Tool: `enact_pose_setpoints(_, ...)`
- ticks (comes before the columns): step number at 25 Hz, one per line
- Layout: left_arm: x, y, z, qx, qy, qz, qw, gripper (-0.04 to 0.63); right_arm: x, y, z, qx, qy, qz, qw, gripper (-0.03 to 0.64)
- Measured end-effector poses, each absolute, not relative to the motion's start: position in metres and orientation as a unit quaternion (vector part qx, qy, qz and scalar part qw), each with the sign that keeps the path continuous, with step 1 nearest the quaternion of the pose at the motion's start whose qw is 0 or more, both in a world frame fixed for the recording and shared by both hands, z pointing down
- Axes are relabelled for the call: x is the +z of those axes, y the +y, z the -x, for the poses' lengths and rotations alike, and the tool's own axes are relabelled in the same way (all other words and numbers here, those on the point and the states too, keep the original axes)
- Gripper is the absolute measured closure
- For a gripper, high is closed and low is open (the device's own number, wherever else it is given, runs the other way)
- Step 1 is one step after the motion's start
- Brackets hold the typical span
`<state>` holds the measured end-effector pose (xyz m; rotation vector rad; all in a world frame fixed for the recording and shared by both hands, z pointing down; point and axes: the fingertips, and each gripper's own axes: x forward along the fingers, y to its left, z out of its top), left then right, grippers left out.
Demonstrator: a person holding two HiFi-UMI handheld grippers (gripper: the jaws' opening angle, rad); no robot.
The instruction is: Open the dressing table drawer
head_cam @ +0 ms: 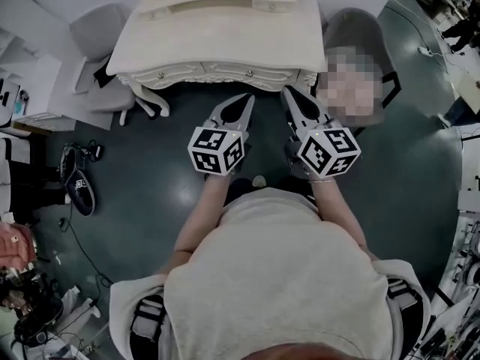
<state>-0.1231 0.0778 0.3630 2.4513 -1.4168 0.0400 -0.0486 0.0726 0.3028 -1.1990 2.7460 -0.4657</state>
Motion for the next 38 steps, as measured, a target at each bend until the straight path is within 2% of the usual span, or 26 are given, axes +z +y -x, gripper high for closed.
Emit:
enact_pose_setpoints(10, 0.379, 0.018, 0.139, 0.009, -0.468, -0.866, 0.178, 0.586, 0.331, 0.018, 0.080, -0.122, 0.908, 0.401, -0.021, 0.617)
enact_pose_setpoints(24, 0.388, -0.128, 0.137, 0.026, -0.484, -0.857, 0.173, 0.586, 0.339, -0.142, 0.062, -0.141, 0.906, 0.400, -0.005, 0.617)
enact_pose_setpoints(38, 0.410, -0.287, 0.111, 0.053, -0.494, -0.848, 0.186, 0.586, 0.367, -0.287, 0.032, -0.151, 0.895, 0.417, -0.055, 0.617)
